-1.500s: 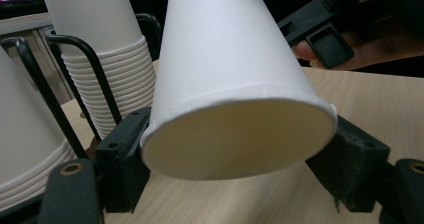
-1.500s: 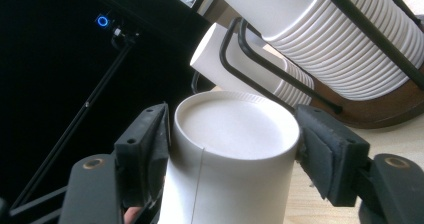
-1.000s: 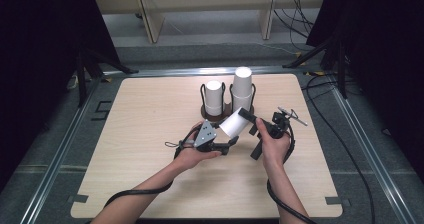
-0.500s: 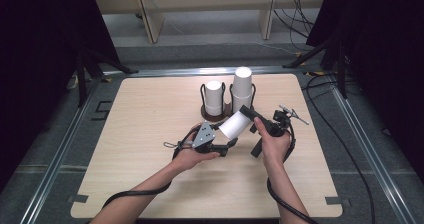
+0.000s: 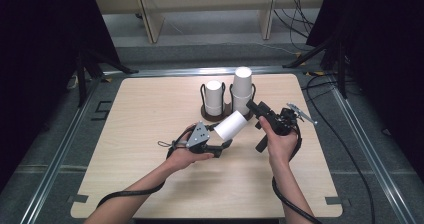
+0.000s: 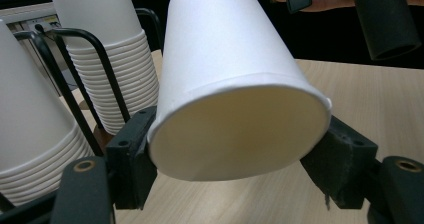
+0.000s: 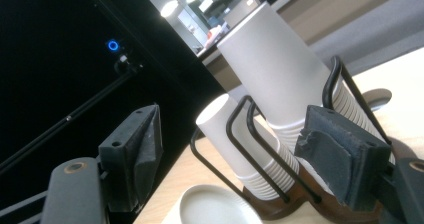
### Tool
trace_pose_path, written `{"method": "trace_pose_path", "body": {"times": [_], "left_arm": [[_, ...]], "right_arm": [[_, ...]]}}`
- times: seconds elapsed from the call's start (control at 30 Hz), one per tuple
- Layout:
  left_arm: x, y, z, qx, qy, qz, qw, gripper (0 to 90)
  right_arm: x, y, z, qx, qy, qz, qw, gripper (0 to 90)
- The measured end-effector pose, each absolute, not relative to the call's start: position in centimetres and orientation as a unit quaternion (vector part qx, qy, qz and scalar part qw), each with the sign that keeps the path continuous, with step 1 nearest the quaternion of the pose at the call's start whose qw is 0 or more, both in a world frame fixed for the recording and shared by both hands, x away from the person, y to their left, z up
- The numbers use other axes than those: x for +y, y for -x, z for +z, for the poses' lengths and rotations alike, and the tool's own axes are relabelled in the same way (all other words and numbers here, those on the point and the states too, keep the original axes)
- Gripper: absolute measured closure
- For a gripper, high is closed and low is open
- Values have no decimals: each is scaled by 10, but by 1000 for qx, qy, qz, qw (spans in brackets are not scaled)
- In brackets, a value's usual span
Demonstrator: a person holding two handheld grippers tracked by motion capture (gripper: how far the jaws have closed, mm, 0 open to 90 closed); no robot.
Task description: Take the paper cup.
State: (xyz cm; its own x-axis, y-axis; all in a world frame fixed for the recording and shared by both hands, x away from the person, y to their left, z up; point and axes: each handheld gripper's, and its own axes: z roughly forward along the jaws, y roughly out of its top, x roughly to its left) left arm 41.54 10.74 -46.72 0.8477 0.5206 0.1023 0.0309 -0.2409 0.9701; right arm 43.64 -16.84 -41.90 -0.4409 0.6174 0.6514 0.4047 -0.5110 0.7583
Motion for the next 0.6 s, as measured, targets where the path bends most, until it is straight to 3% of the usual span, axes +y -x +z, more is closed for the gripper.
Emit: {"method": "trace_pose_path", "body": {"times": [0.4,0.6], "left_arm": [[130,-411,-454,187,-761,212,584,284],[139,-407,-453,185,-763,204,584,286]], "right_arm": [[-185,-425,-426,550,-483,673,109,289],[-189,-417,-434,589,-456,650,150,307]]}}
